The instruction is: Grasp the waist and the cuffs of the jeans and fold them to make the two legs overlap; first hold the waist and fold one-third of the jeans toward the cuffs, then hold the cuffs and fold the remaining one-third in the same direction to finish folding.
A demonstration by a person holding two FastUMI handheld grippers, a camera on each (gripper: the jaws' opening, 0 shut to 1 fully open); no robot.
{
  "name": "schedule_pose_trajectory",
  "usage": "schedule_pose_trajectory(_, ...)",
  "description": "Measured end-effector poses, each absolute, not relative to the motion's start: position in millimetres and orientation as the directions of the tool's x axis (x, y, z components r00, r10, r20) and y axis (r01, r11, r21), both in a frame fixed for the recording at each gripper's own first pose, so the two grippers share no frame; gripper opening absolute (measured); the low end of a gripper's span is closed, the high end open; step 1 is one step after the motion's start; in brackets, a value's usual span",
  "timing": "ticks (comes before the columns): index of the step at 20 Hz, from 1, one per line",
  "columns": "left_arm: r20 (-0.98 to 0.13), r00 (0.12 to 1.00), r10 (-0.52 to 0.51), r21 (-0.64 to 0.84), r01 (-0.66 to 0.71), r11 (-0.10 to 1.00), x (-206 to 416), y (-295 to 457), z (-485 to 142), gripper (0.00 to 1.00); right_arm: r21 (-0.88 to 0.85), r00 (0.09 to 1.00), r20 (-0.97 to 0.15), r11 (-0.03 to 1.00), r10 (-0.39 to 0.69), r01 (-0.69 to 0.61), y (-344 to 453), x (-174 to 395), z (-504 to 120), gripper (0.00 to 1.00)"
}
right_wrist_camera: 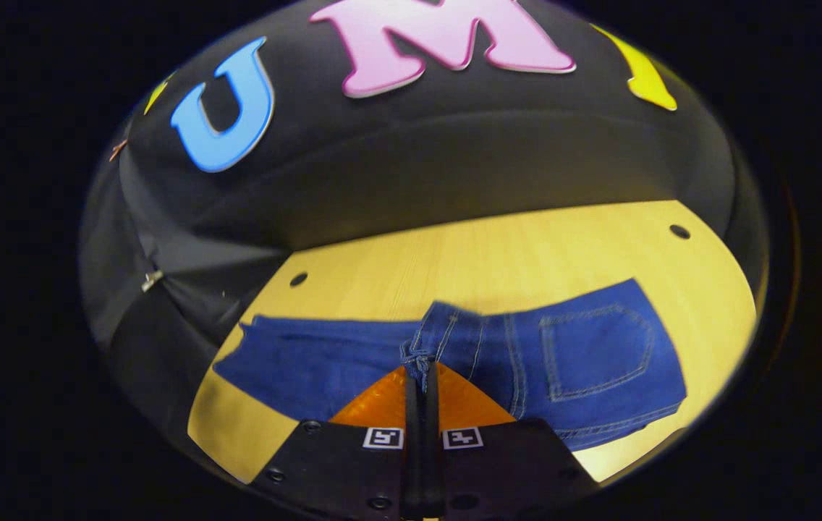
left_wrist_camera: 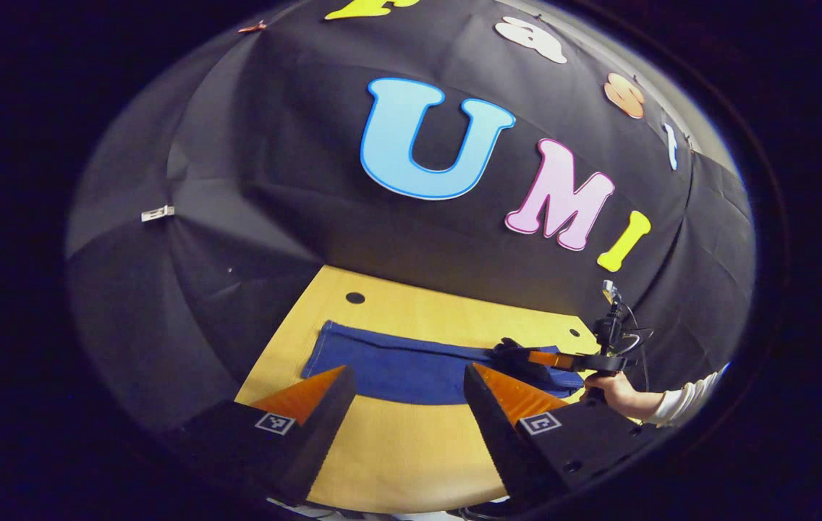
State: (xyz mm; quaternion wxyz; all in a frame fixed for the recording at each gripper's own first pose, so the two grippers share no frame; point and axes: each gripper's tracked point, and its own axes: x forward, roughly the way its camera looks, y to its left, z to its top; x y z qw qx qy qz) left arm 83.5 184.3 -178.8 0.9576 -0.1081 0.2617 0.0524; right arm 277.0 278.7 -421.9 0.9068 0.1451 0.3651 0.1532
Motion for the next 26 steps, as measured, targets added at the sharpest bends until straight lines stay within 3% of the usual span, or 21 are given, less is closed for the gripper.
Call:
schedule_pose_trajectory(4,-0.6,0.797,0.068,-0.19,-0.225,0.956,92,191,-210,0.96,0.377,0.591,-0.687,0.903,0.423,-0.207,285,255,-458,0.05)
schedule_pose_trajectory(5,-0.62,0.782,0.064,-0.202,-0.238,0.95,97,194,-219,0.96,0.419,0.567,-0.68,0.881,0.465,-0.22,293,251,-457,0.0)
schedule_pose_trajectory(9,-0.712,0.702,0.001,-0.276,-0.281,0.919,109,221,-260,0.96,0.459,0.56,-0.651,0.853,0.512,-0.247,289,245,-426,0.89)
schedule_pose_trajectory(13,-0.822,0.569,0.026,-0.236,-0.38,0.894,147,262,-293,0.96,0.438,0.621,-0.563,0.834,0.545,-0.335,244,246,-367,0.91)
schedule_pose_trajectory(16,-0.897,0.438,0.054,-0.137,-0.393,0.909,177,289,-324,0.96,0.342,0.685,-0.536,0.869,0.493,-0.358,176,252,-338,0.9)
schedule_pose_trajectory(23,-0.985,0.121,0.125,0.074,-0.361,0.93,212,315,-401,0.97,0.26,0.745,-0.59,0.947,0.312,-0.19,39,228,-343,0.9)
schedule_pose_trajectory(26,-0.99,0.064,0.128,0.096,-0.365,0.926,219,319,-429,0.93,0.268,0.727,-0.624,0.952,0.288,-0.147,15,208,-353,0.9)
